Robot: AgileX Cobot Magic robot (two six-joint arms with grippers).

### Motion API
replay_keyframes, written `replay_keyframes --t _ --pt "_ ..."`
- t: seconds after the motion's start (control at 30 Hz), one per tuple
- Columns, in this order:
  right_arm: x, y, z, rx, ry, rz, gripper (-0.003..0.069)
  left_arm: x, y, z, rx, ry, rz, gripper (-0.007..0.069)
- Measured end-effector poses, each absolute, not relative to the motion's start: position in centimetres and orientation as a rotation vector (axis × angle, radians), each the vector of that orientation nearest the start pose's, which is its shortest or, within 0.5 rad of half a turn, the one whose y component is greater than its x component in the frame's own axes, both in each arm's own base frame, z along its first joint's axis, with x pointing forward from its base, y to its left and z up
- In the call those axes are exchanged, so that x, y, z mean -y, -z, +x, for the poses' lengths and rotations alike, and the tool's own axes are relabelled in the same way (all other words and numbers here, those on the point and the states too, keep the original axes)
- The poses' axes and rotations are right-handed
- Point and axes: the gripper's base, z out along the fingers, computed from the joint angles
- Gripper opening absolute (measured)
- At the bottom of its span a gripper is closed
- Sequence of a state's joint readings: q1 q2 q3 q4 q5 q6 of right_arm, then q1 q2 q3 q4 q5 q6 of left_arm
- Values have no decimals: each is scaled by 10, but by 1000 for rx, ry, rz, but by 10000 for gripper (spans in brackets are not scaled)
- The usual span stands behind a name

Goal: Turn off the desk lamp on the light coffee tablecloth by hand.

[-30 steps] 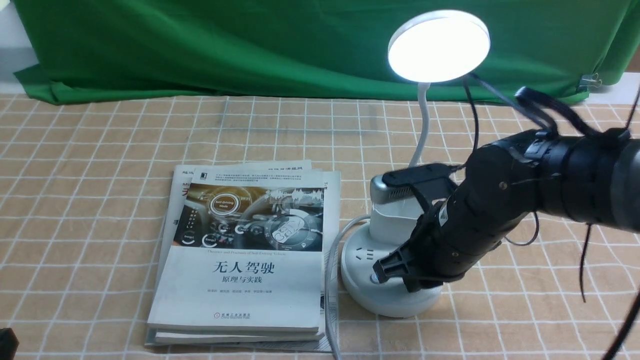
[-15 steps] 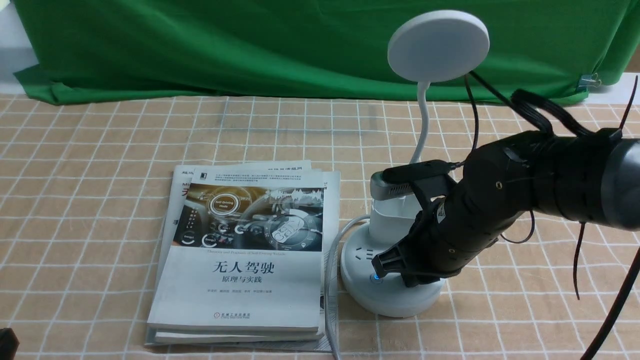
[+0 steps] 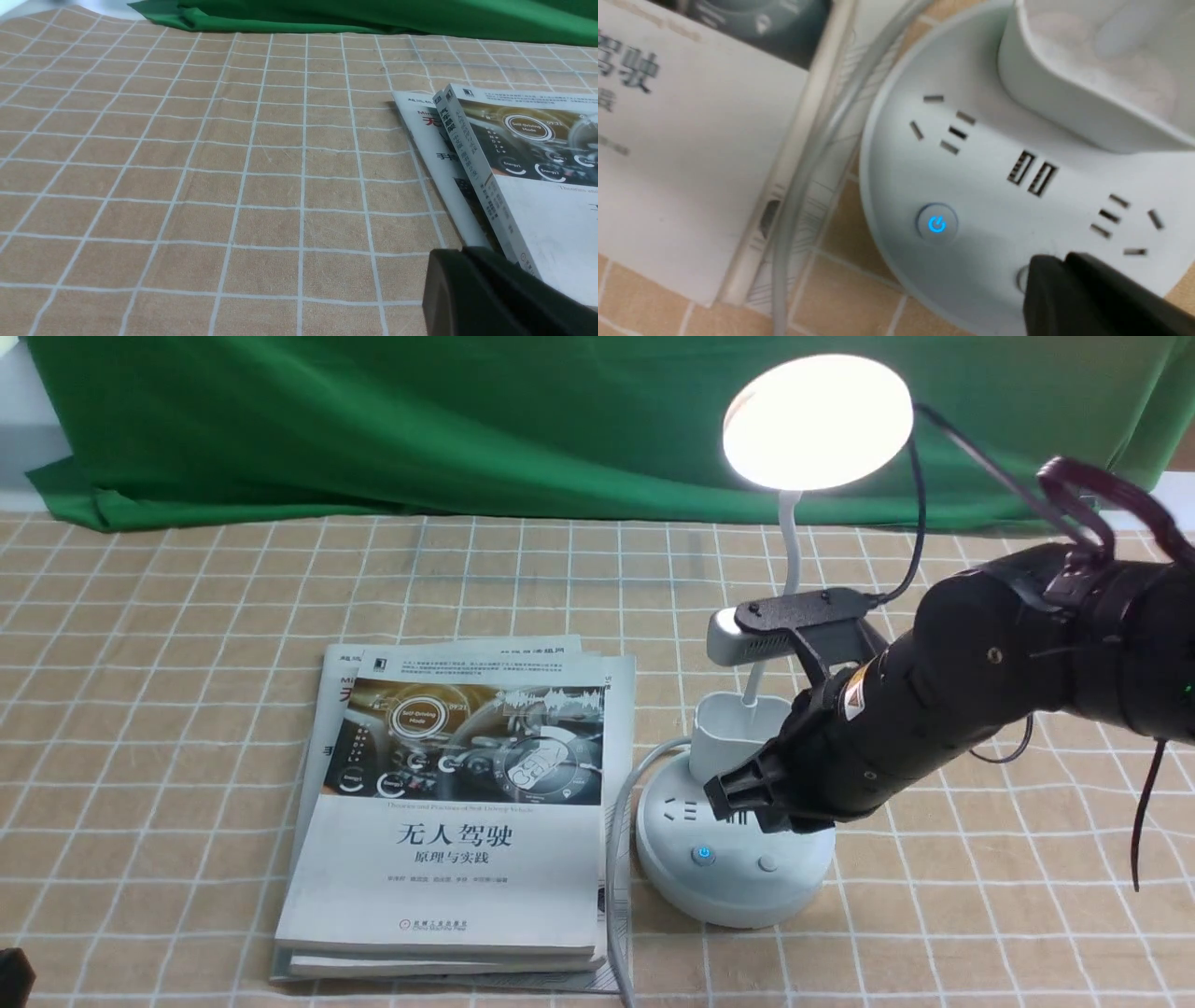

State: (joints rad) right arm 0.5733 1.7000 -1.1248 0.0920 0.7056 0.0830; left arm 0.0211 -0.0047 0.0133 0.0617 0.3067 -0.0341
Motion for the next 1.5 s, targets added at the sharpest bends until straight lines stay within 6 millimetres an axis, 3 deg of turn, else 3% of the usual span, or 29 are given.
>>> replay_keyframes --t 0.17,0.33,0.57,0.77,1.0,1.2,1.37,1.5 --pt "-190 -205 285 -2761 -255 -604 38 -3 -181 54 -1799 -50 -10 5" --pt "-194 -180 290 -2819 -228 -612 38 -3 -181 54 -1799 -50 -10 5" --pt "-196 -179 294 -2791 -233 -610 38 -3 -181 54 -1799 -50 -10 5" --pt "-194 -191 291 -2764 -246 -606 38 -3 -181 54 -1799 -50 -10 5" --pt "-186 -234 280 -2660 -292 -589 38 -3 -181 54 -1799 -50 -10 5" --pt "-167 -254 249 -2622 -307 -589 38 -3 -181 54 -1799 -50 -10 5" --pt "-134 -270 199 -2549 -319 -622 40 -3 -181 54 -1799 -50 -10 5" --pt "-114 -271 167 -2509 -332 -618 45 -3 -181 54 -1799 -50 -10 5"
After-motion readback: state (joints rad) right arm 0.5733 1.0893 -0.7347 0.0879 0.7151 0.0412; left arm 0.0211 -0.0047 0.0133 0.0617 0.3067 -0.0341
